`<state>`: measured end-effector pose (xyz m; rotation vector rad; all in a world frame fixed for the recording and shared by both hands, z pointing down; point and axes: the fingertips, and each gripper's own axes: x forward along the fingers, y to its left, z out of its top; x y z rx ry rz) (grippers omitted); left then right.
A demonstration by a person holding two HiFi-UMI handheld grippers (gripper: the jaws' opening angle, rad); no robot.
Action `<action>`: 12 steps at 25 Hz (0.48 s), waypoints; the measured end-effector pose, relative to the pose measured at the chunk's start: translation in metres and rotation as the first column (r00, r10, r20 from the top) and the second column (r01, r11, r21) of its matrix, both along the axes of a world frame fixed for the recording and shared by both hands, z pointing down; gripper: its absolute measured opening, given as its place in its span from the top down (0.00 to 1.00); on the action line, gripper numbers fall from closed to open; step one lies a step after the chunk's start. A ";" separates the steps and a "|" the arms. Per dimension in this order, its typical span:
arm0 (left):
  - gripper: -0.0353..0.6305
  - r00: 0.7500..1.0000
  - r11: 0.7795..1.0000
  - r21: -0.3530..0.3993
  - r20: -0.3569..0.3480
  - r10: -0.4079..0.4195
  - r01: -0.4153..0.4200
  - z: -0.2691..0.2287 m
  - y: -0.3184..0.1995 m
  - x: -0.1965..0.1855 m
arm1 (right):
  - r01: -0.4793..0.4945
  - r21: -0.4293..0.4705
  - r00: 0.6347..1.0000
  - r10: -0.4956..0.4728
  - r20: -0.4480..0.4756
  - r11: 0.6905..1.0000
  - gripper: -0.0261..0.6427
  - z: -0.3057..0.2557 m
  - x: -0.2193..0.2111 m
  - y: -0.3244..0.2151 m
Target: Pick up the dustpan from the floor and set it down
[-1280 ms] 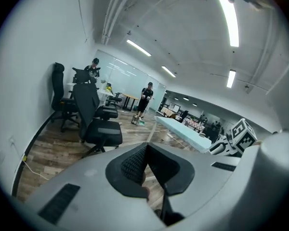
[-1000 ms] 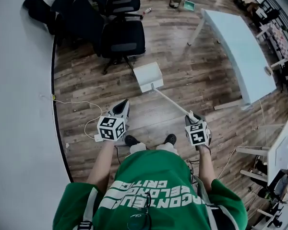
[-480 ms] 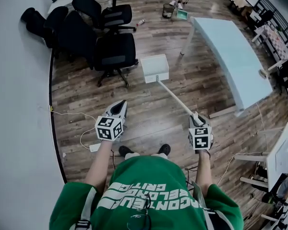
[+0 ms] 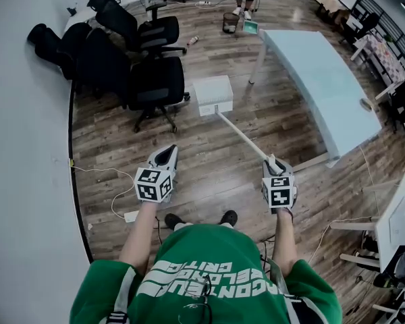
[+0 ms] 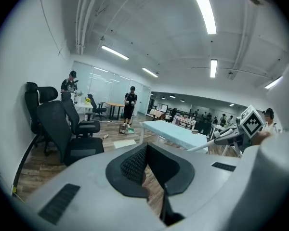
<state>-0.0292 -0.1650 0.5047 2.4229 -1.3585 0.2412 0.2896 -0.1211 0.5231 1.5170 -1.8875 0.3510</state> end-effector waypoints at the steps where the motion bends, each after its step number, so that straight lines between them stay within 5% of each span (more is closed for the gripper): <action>1: 0.95 1.000 1.000 0.001 0.004 0.001 -0.001 0.000 0.000 0.002 | -0.001 -0.002 1.000 0.001 0.000 1.000 0.79 0.001 0.002 -0.001; 6: 0.95 1.000 1.000 0.016 0.028 0.003 -0.004 -0.002 0.001 0.007 | 0.003 -0.009 1.000 -0.003 -0.007 1.000 0.79 0.003 0.007 -0.005; 12: 0.95 0.999 1.000 0.000 -0.027 -0.024 0.024 -0.002 0.002 0.004 | 0.011 -0.023 1.000 -0.011 -0.021 1.000 0.79 0.010 0.013 -0.007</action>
